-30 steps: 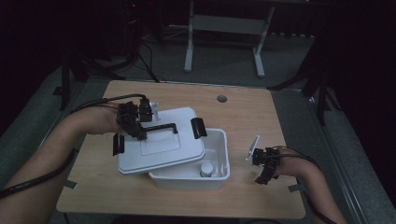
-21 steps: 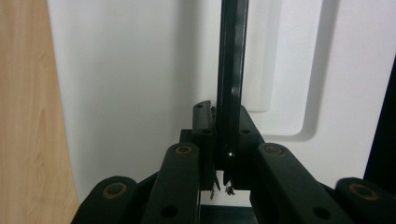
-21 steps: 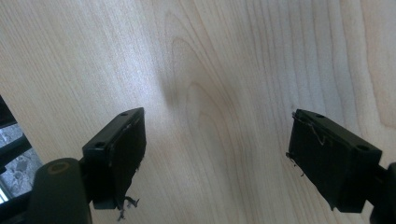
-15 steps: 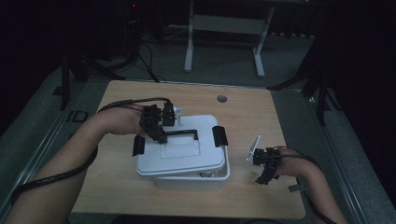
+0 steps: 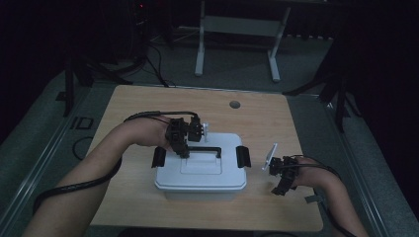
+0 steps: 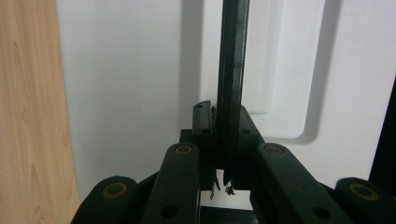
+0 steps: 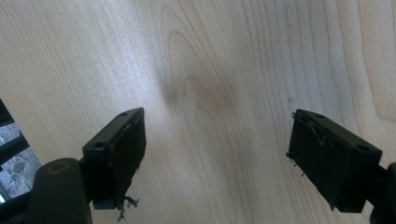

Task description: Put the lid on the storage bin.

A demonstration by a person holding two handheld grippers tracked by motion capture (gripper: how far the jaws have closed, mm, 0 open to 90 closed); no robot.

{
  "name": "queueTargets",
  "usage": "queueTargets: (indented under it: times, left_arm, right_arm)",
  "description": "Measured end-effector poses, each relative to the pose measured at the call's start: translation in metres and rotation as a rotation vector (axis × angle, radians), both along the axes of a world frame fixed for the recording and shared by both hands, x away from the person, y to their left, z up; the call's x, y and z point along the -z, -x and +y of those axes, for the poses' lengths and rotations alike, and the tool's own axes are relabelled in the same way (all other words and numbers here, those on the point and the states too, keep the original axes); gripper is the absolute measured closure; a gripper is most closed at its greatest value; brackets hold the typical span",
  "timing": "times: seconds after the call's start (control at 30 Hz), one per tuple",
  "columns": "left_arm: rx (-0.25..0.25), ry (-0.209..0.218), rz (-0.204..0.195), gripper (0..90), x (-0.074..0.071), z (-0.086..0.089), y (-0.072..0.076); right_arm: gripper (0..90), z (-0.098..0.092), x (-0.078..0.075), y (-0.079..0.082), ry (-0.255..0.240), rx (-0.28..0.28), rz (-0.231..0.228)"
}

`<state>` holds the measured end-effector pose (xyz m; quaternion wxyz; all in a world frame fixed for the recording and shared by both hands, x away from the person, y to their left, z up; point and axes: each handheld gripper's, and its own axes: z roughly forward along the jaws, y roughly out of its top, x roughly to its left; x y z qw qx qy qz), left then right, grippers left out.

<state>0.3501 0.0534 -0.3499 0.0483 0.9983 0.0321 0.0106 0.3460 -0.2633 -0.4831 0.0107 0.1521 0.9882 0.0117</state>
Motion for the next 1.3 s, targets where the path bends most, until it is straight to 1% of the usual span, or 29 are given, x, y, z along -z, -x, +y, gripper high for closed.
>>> queueTargets:
  times: [0.17, 0.2, 0.3, 0.33, 0.47, 0.57, 0.7, 0.73, 0.77, 0.8, 0.87, 1.1, 1.13, 1.17, 1.2, 1.23, 1.27, 1.3]
  left_arm:
    - [-0.005, -0.015, -0.004, 83.3, 0.006, -0.001, -0.005]
    - [-0.013, -0.009, 0.009, 83.3, 0.008, -0.001, -0.006]
    - [-0.006, -0.013, 0.003, 83.3, 0.01, 0.0, -0.008]
    - [-0.004, -0.01, 0.012, 83.3, 0.011, -0.001, -0.008]
    - [-0.006, -0.017, 0.005, 83.2, 0.014, -0.003, -0.012]
    - [-0.003, -0.02, 0.012, 83.2, 0.017, -0.003, -0.014]
    - [0.0, -0.004, 0.027, 83.2, 0.019, -0.001, -0.016]
    - [-0.002, 0.006, 0.034, 83.2, 0.021, 0.0, -0.017]
    - [-0.002, 0.006, 0.034, 83.1, 0.021, 0.0, -0.017]
    - [0.017, 0.01, 0.02, 83.2, 0.022, 0.001, -0.015]
    - [0.009, 0.012, 0.02, 83.1, 0.022, 0.001, -0.015]
    - [0.008, 0.026, 0.021, 82.7, 0.022, 0.003, -0.016]
    - [0.003, 0.028, 0.011, 80.2, 0.022, 0.004, -0.017]
    - [0.003, 0.028, 0.011, 75.2, 0.022, 0.004, -0.017]
    - [-0.021, 0.026, 0.008, 63.3, 0.021, 0.006, -0.018]
    - [-0.021, 0.026, 0.008, 59.6, 0.021, 0.006, -0.018]
    - [-0.022, 0.018, -0.011, 54.8, 0.021, 0.007, -0.018]
    - [-0.033, 0.017, -0.019, 54.8, 0.021, 0.008, -0.018]
  right_arm:
    - [18.6, -0.002, 0.001, 0.001, -0.002, -0.002, 0.0]
    - [18.6, -0.003, 0.001, 0.001, -0.001, 0.001, 0.002]
    - [18.6, -0.003, 0.002, 0.001, 0.001, 0.002, 0.002]
    - [18.6, -0.003, 0.002, 0.001, 0.001, 0.002, 0.002]
    - [18.6, -0.002, 0.002, 0.001, 0.0, -0.002, 0.001]
    - [18.7, -0.002, 0.002, 0.001, -0.001, -0.003, 0.001]
    - [18.7, -0.003, 0.003, 0.0, 0.0, -0.002, 0.004]
    - [18.7, -0.003, 0.004, 0.0, 0.0, -0.001, 0.006]
    - [18.7, -0.003, 0.004, 0.0, 0.0, -0.001, 0.006]
    - [18.6, -0.002, 0.004, 0.0, 0.002, -0.005, 0.006]
    - [18.6, -0.001, 0.004, 0.0, 0.002, -0.005, 0.007]
    - [18.6, 0.003, 0.002, 0.0, -0.001, -0.012, 0.003]
    - [18.6, 0.003, 0.001, 0.0, 0.0, -0.012, 0.001]
    - [18.6, 0.003, 0.001, 0.0, 0.0, -0.012, 0.001]
    - [18.6, 0.002, 0.001, 0.0, -0.001, -0.011, 0.0]
    - [18.6, 0.002, 0.001, 0.0, -0.001, -0.011, 0.0]
    - [18.6, 0.001, 0.001, 0.0, -0.002, -0.01, -0.001]
    - [18.6, 0.001, 0.001, 0.0, -0.002, -0.01, -0.001]
